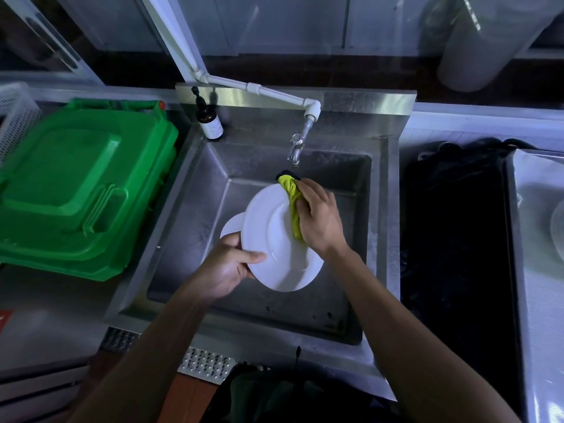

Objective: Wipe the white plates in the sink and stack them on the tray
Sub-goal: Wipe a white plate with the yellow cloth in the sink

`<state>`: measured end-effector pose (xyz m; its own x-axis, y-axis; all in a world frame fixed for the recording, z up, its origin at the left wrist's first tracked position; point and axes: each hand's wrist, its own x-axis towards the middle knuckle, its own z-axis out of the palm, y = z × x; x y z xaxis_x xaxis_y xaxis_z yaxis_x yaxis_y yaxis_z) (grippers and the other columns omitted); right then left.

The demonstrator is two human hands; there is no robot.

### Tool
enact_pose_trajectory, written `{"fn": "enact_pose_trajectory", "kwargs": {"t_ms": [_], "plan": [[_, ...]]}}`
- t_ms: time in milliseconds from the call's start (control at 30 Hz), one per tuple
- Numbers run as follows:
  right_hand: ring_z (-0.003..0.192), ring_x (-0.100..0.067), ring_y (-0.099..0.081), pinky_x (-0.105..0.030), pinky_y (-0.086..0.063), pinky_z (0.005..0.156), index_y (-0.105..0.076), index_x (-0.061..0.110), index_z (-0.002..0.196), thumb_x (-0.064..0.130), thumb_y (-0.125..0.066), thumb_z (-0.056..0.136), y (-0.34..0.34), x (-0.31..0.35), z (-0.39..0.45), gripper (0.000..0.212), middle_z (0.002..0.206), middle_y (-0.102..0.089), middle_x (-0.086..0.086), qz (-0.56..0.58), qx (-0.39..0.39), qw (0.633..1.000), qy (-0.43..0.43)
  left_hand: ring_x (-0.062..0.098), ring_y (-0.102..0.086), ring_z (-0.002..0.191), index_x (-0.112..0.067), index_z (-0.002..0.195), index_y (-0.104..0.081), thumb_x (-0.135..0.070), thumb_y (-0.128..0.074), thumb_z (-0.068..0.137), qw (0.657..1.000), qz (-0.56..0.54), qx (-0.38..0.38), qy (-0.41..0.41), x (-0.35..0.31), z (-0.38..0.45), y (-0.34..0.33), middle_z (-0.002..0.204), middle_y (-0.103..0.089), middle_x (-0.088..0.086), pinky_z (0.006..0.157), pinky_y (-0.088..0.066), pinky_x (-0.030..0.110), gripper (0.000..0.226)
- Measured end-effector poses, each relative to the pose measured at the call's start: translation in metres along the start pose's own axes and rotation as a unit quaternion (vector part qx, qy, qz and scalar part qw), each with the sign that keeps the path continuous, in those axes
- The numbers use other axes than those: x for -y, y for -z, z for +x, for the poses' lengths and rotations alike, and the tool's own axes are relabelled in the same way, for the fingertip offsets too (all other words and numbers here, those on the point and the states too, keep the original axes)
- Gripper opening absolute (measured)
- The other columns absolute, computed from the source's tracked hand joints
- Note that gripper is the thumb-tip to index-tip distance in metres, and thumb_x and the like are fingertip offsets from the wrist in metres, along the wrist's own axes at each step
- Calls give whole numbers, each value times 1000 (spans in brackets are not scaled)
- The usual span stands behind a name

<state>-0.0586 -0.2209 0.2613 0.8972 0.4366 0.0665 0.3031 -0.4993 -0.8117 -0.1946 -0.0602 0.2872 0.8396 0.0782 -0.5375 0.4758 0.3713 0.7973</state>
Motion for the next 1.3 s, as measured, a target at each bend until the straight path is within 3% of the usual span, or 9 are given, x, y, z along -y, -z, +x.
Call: {"fn": "enact_pose_trajectory", "kwargs": {"t_ms": [167,267,467,633,833,1067,1200,1300], "plan": [[133,-31,-43,-57,-42,99,-57,20,139,19,-47,100,-3,16,-5,41,149,-50,0,-40,-2,995,93,38,-71,102,-8,104,-76,2,-69,70,1000,5,-6,1,-2,5,-6,113,-73,22,75,-62,48,36],[134,-30,-43,-55,-40,101,-59,22,138,21,-45,98,-7,23,-10,43,149,-49,2,-59,10,989,133,37,-72,98,-10,101,-77,2,-69,70,1000,5,-10,-2,-3,7,-8,109,-74,21,73,-61,46,34],[137,-33,-43,-55,-37,104,-63,22,136,26,-45,95,-16,28,-26,45,147,-53,-1,-58,33,976,206,36,-71,93,-1,103,-72,5,-67,68,1000,2,-21,-8,-3,10,-10,100,-72,20,76,-60,46,36],[139,-31,-42,-52,-36,106,-64,23,134,25,-45,92,-20,25,-40,46,147,-53,0,-41,33,970,237,38,-69,97,4,107,-67,19,-56,80,999,-8,-33,-14,3,9,-10,97,-70,20,76,-58,44,32],[142,-28,-39,-49,-35,106,-58,25,140,20,-49,101,-16,16,-35,40,151,-48,1,-57,27,976,208,36,-70,94,0,105,-70,2,-68,65,999,-3,-33,3,2,7,-15,100,-72,19,82,-56,49,40],[139,-26,-36,-51,-37,106,-45,29,148,35,-35,107,-15,6,-15,42,156,-39,5,-34,3,997,62,39,-71,98,-1,110,-71,-1,-72,65,998,17,-56,-14,2,5,-12,108,-74,23,82,-58,51,44],[135,-29,-40,-54,-37,108,-40,31,150,34,-33,108,-17,-6,-10,43,154,-41,4,-18,10,1000,1,41,-70,104,-1,111,-72,-2,-73,68,997,4,-73,-33,7,3,-12,113,-72,24,89,-56,55,44],[135,-27,-42,-50,-35,111,-38,31,152,34,-32,108,-18,-11,-12,45,153,-43,5,-5,14,1000,-21,39,-69,107,-4,117,-70,-3,-72,70,997,-3,-69,-45,9,1,-11,117,-71,23,86,-58,53,48]]}}
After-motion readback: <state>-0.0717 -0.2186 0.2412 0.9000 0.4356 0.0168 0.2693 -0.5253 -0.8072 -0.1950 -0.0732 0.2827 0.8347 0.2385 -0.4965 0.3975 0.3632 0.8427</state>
